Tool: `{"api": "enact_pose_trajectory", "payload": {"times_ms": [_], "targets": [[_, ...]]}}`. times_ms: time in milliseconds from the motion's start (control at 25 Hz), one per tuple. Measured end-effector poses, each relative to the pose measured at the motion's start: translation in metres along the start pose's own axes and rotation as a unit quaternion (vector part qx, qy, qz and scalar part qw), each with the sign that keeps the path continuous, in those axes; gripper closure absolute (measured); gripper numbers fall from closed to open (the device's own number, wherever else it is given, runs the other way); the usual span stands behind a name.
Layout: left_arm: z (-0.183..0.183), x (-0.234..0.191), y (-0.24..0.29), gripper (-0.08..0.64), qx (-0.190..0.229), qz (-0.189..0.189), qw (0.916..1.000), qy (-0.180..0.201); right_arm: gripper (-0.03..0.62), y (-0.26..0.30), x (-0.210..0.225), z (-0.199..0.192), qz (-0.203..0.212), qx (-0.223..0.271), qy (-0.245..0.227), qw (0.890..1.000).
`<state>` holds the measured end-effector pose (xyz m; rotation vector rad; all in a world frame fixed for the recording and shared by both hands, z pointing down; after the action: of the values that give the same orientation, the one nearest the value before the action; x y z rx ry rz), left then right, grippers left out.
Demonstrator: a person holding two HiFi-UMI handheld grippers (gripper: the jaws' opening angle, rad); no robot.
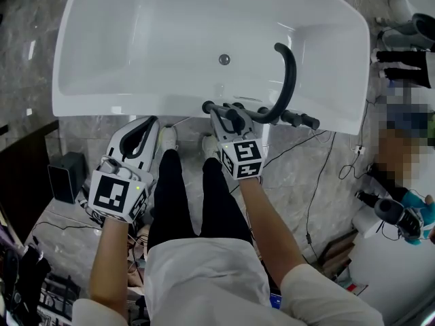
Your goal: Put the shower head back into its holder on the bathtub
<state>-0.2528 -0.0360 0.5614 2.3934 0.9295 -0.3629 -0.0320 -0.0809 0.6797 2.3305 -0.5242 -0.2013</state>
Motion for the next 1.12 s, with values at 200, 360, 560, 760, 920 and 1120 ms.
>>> {"api": "enact_pose_trajectory", "payload": {"times_ms": [200, 360, 560, 760, 920, 1120], "targets": [[-0.001, -0.001, 0.001, 0.549, -0.002, -0.002, 1.0000, 0.000, 0.449, 0.002, -0.001, 0.001, 0.001, 0.006, 0.003, 1.000], [-0.003, 0.001, 0.005, 0.549, -0.002, -0.005, 1.0000, -0.002, 0.449, -0.001, -0.002, -0.003, -0.001, 0.005, -0.001, 1.000], [0.001, 0.003, 0.004, 0.549, -0.004, -0.006, 1.0000, 0.001, 0.448, 0.000, -0.009, -0.001, 0.007, 0.003, -0.019, 1.000], [0.004, 0.006, 0.008, 0.549, -0.004, -0.008, 0.9999, 0.006, 0.446, 0.002, -0.010, 0.000, 0.010, 0.004, -0.034, 0.999], [0.006, 0.010, 0.011, 0.549, -0.003, -0.012, 0.9999, 0.007, 0.445, 0.002, -0.013, -0.001, 0.012, 0.003, -0.042, 0.999], [0.009, 0.011, 0.009, 0.549, -0.005, -0.016, 0.9998, 0.011, 0.397, 0.001, -0.012, -0.003, 0.017, -0.008, -0.035, 0.999]]}}
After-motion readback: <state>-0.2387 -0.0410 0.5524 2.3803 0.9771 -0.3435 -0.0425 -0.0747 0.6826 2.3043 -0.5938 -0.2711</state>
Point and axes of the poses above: the fingertips, and each gripper's own axes: y forward along the fingers, x to its right, z out of its top, the point moved 7 cm from there along -y, backward along the fingers, and after that the axes turned 14 degrees about -z, right-handed, at the moved point
